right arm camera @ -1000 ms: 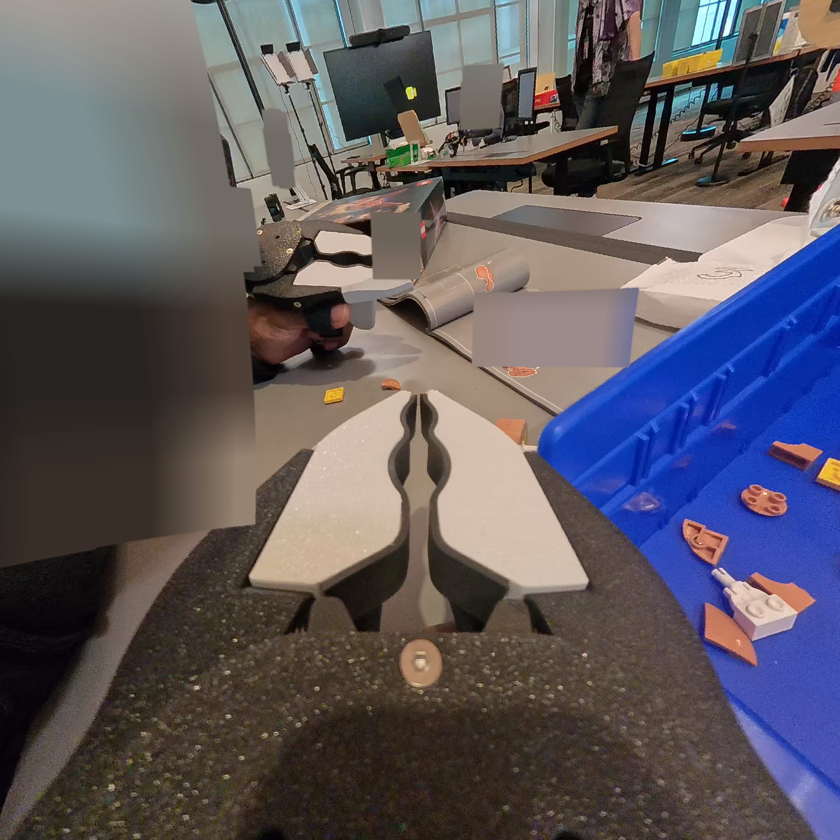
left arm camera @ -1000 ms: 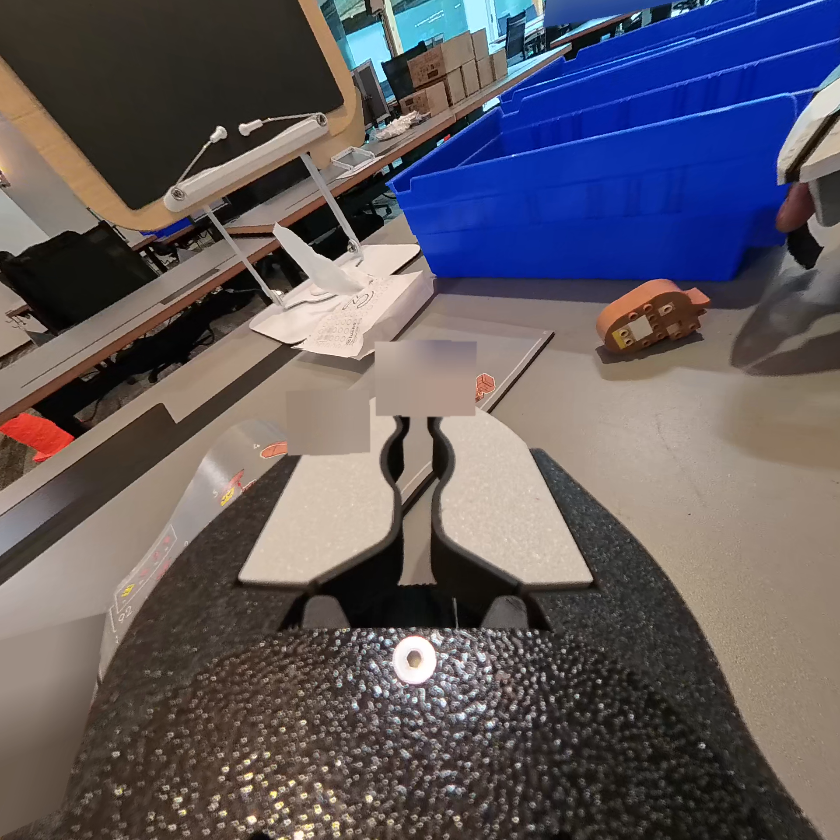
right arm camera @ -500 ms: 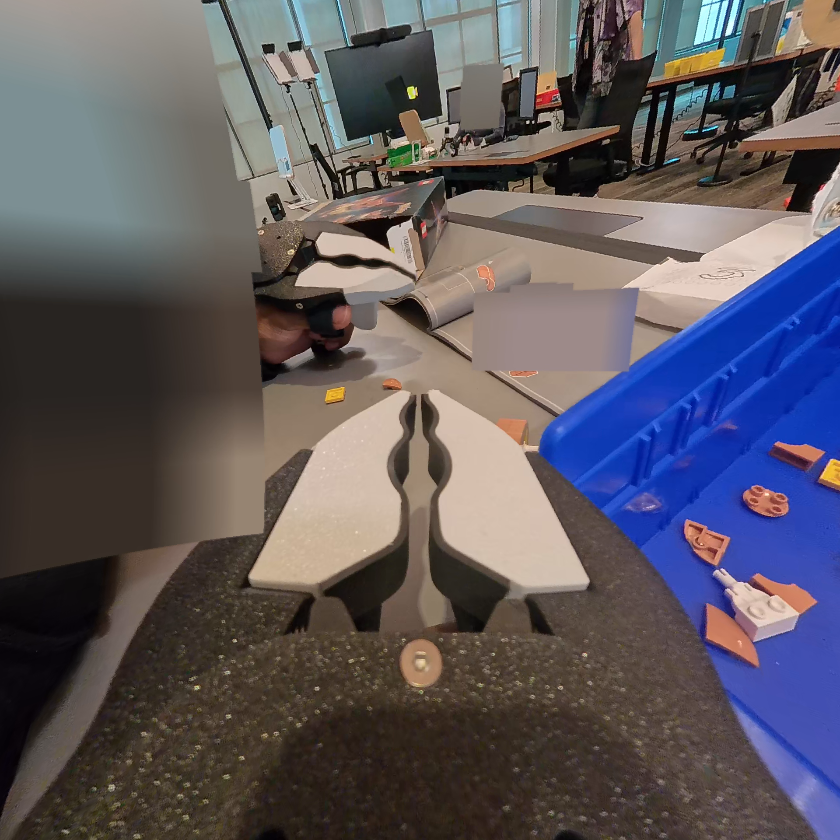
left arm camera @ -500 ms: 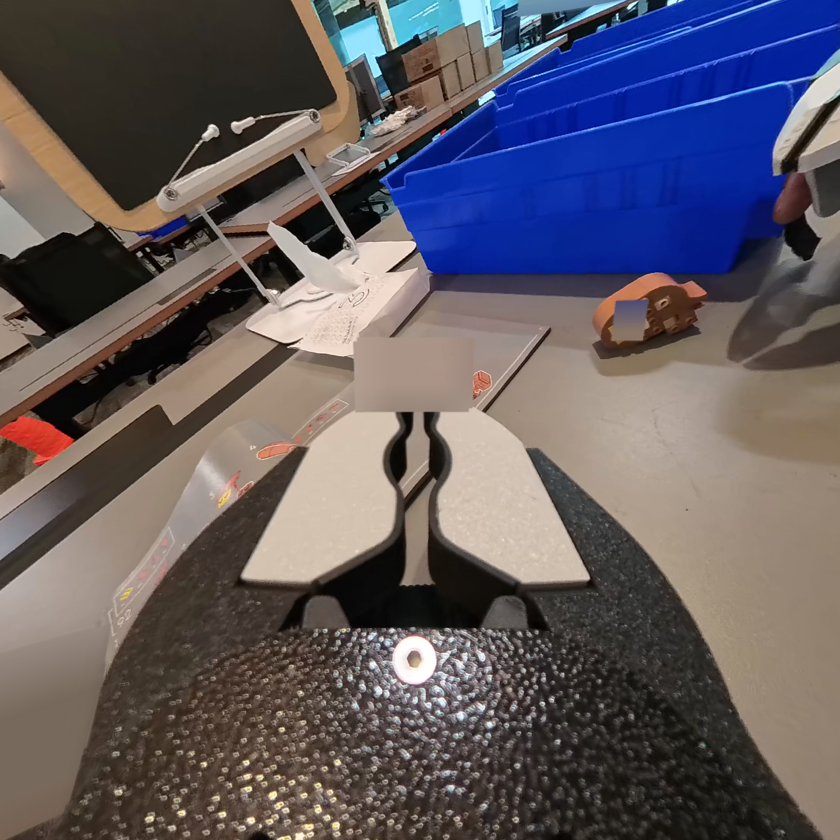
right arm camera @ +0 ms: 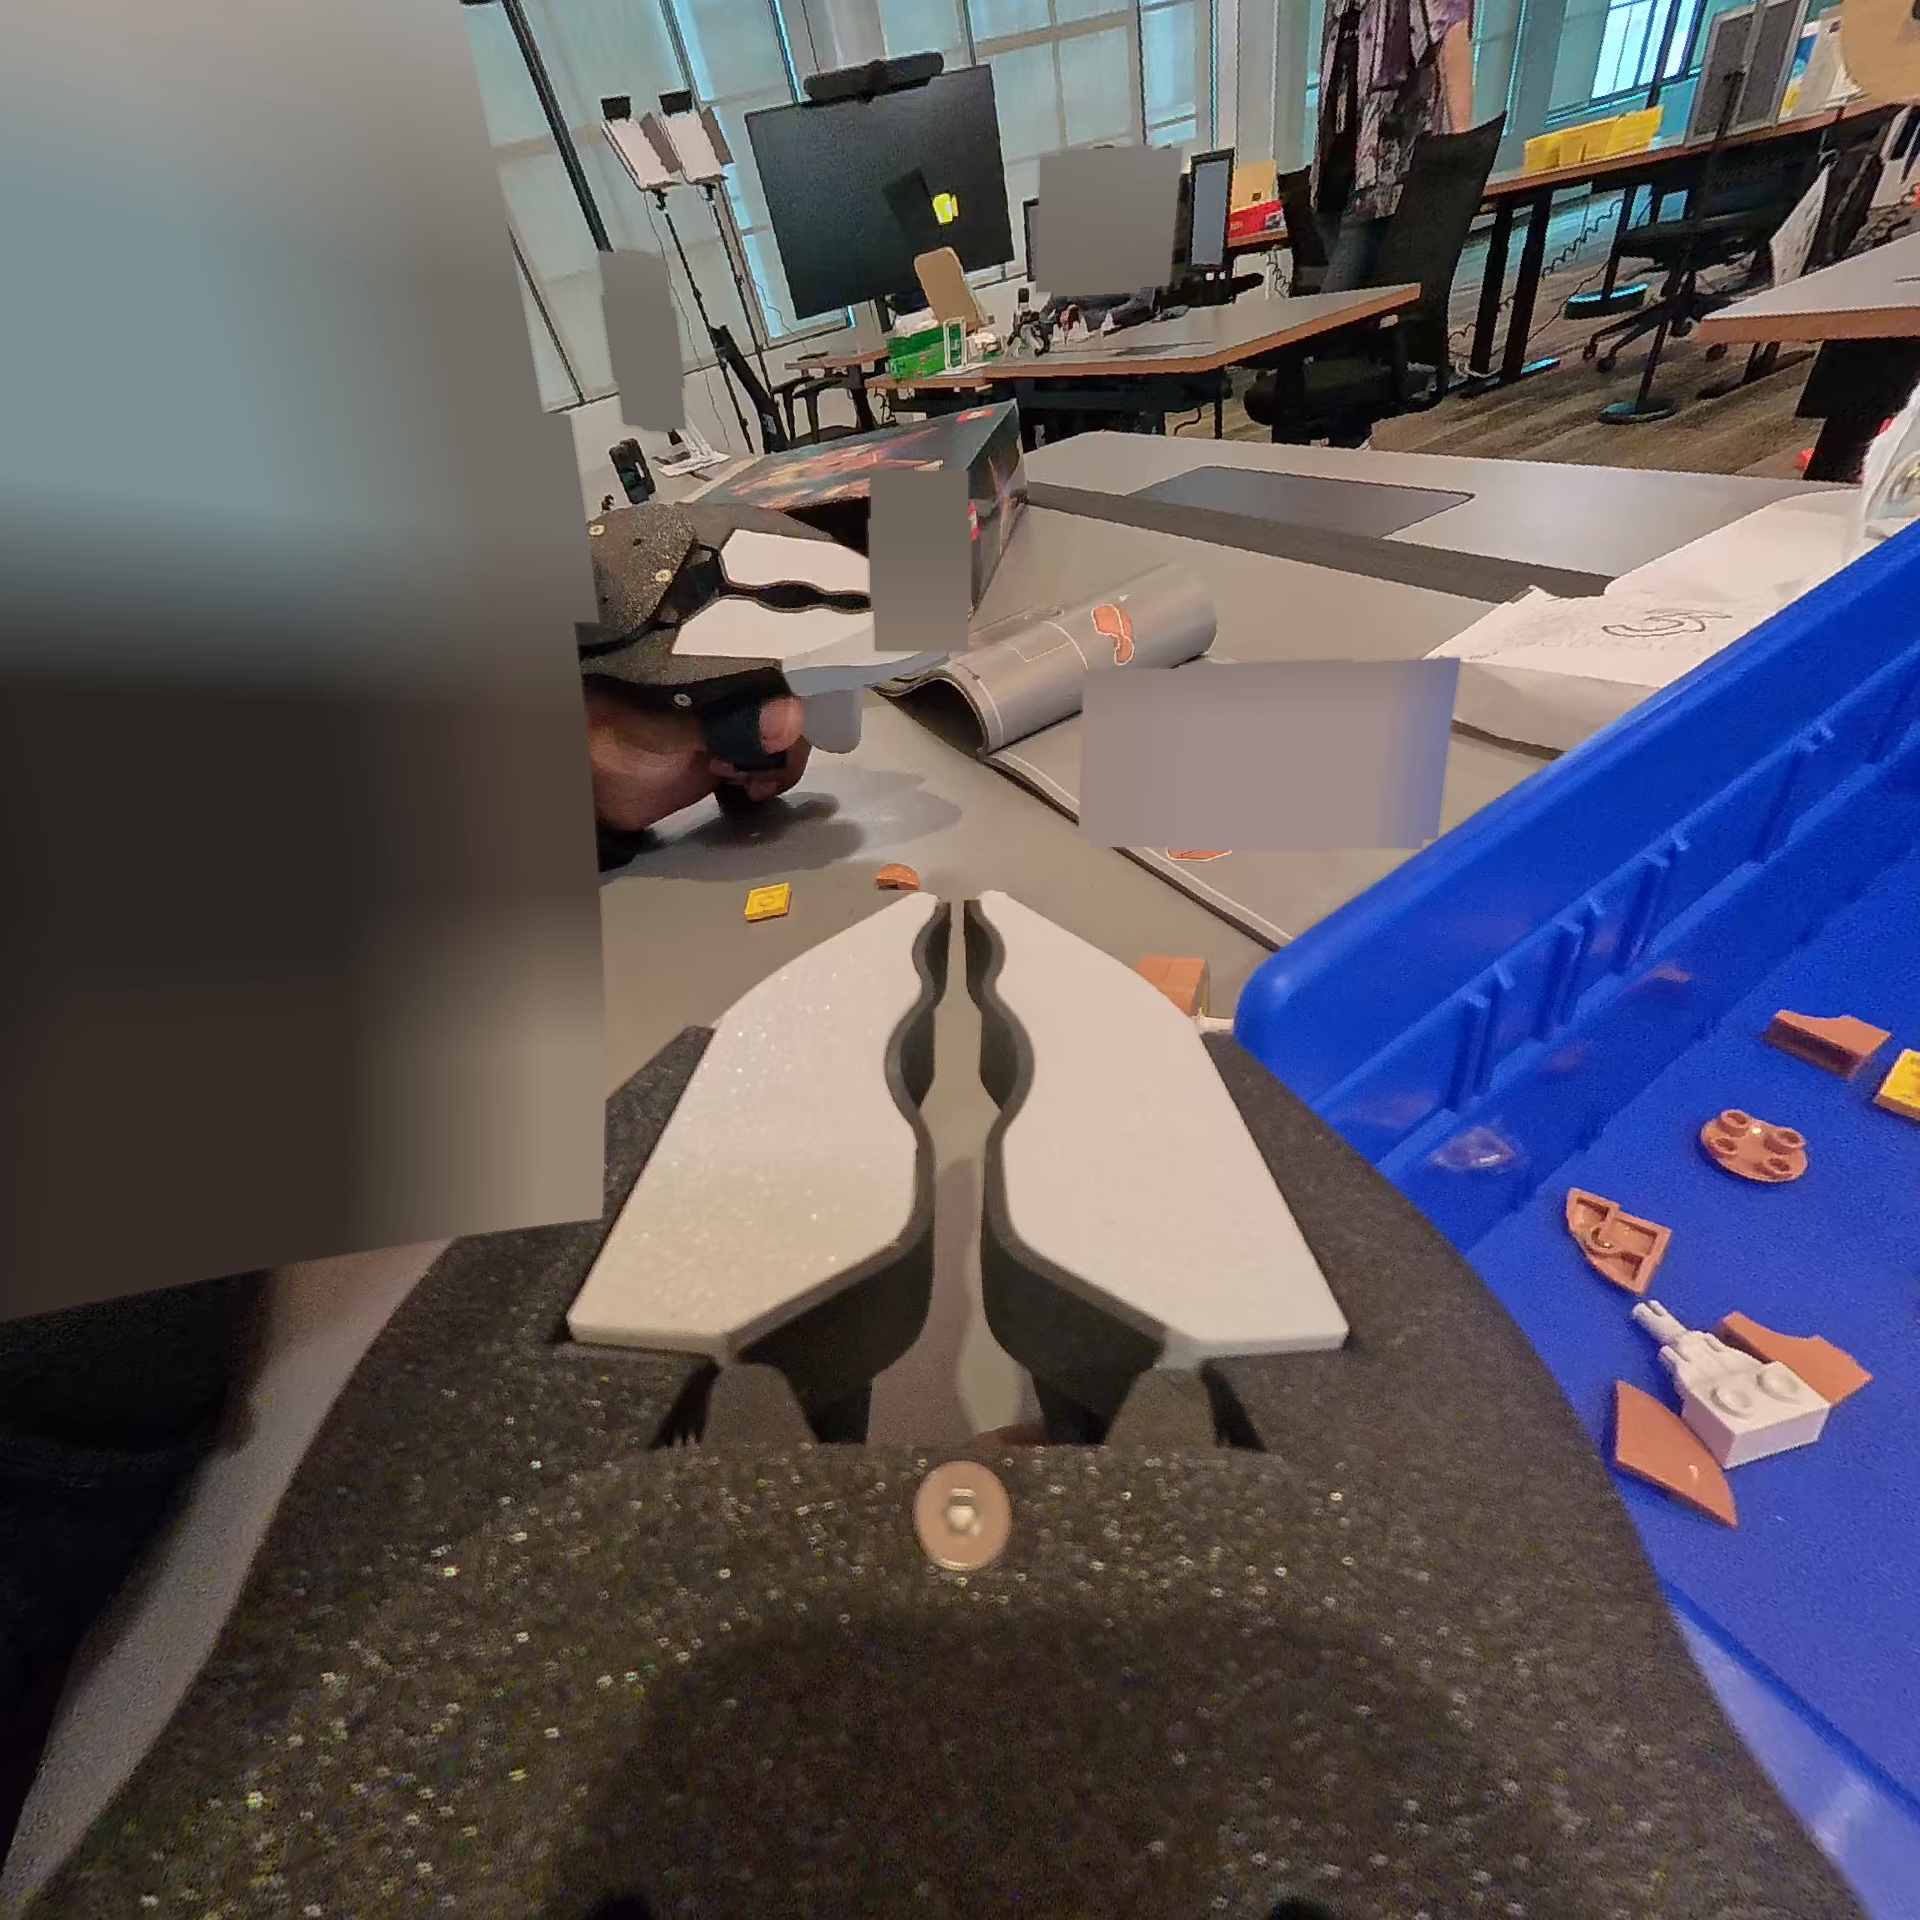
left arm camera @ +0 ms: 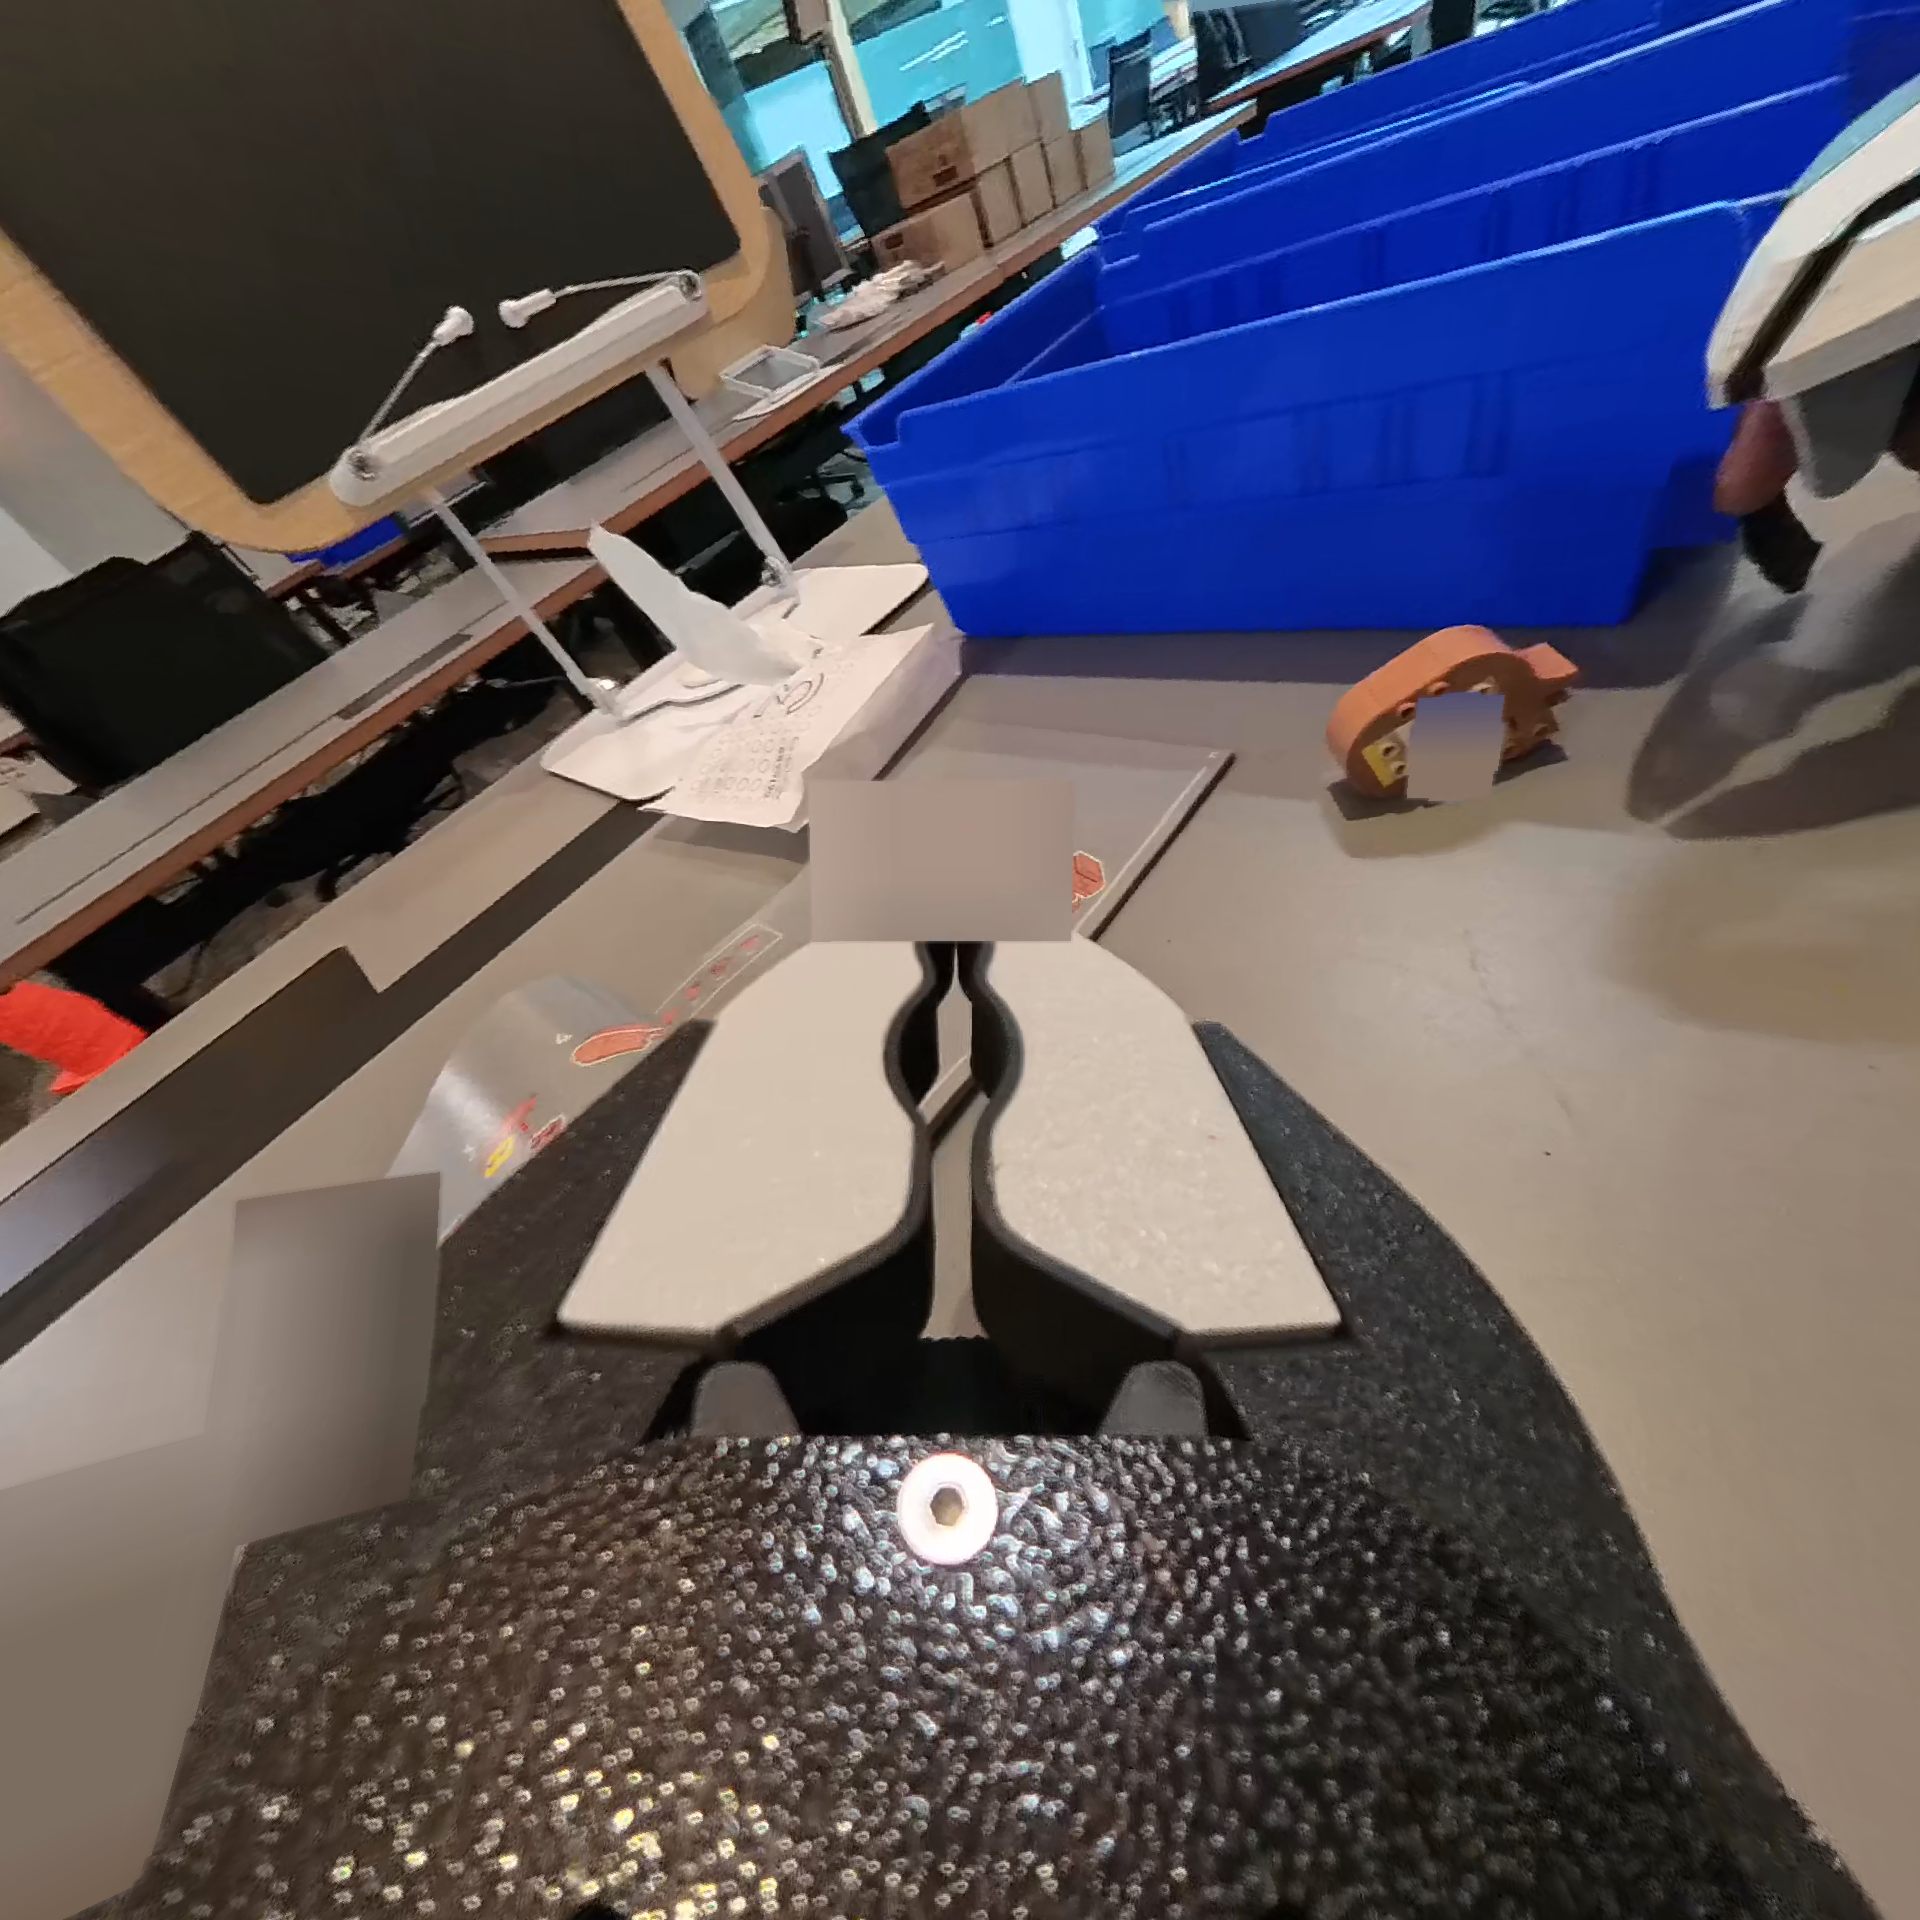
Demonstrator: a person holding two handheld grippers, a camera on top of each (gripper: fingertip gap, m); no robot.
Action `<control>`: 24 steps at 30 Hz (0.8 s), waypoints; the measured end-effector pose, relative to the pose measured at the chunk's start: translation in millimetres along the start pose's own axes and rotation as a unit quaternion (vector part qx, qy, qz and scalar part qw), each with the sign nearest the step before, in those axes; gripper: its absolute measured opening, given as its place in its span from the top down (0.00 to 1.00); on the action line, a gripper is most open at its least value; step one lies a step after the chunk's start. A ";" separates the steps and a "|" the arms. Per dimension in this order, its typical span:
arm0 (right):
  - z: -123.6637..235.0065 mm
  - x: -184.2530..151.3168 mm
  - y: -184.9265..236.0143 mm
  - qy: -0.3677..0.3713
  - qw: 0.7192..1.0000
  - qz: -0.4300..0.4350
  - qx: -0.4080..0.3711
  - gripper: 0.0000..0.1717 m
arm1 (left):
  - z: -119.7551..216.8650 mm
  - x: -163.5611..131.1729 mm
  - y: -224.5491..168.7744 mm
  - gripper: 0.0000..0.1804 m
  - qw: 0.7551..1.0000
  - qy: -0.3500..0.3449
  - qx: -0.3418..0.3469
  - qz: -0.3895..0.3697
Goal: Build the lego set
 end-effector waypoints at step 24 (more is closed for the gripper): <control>-0.4 -0.2 -0.8 0.002 1.000 -0.005 0.000 0.99 | 4.1 4.4 -7.8 1.00 0.999 -0.024 -0.025 0.011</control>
Point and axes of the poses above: each gripper's, where its closed fingertips meet, z back along the fingers, x out of its top, y = z × x across the jaws, the point moved 7 cm from there along z, back along the fingers, and after that the axes turned 15 degrees about -x, right-handed, at the moved point
